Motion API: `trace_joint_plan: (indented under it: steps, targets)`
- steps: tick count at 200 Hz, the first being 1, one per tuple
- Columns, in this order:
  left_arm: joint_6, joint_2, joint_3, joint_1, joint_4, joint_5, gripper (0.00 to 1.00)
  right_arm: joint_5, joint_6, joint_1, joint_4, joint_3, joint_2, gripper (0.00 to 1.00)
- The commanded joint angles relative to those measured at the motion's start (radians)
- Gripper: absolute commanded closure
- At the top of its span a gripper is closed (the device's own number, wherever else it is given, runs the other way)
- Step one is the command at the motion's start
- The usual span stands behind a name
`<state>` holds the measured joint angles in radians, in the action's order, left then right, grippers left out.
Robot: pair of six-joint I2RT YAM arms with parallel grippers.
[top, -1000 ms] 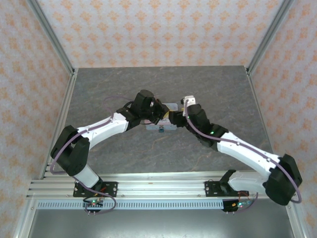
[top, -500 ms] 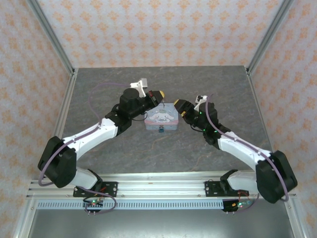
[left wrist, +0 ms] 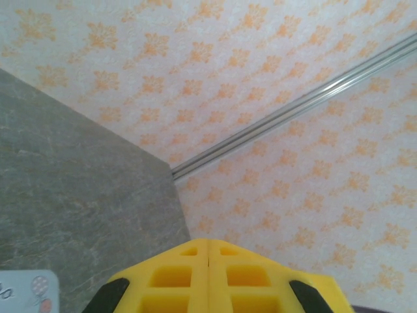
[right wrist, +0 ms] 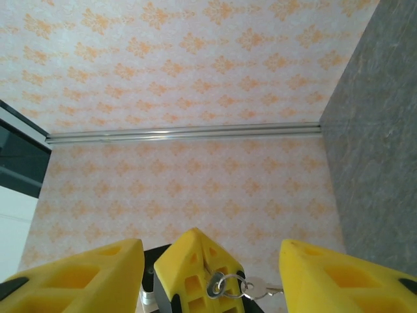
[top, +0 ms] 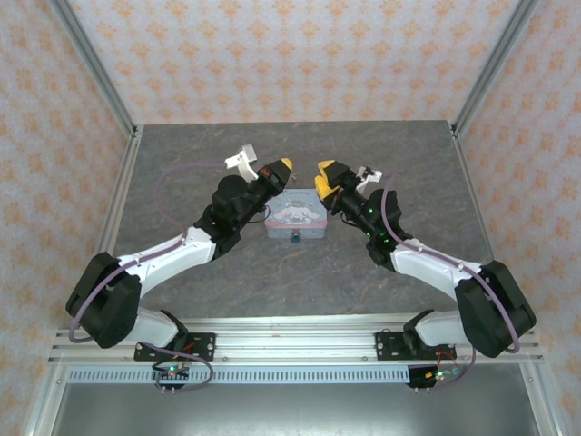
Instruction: Unlock the padlock with the key
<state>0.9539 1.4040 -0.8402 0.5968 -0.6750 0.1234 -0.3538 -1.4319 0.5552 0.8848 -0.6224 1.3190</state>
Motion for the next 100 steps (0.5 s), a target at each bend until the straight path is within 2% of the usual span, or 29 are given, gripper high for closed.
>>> trace_joint_plan:
  steps: [1,100]
  targets:
    - [0.024,0.013,0.004,0.014,-0.092,-0.058,1.00,0.059,-0.079,0.036,0.095,-0.009,0.016,0.44]
    - [0.040,0.040,0.001,0.021,-0.106,-0.063,1.00,0.098,-0.124,0.112,0.145,-0.065,0.088,0.46]
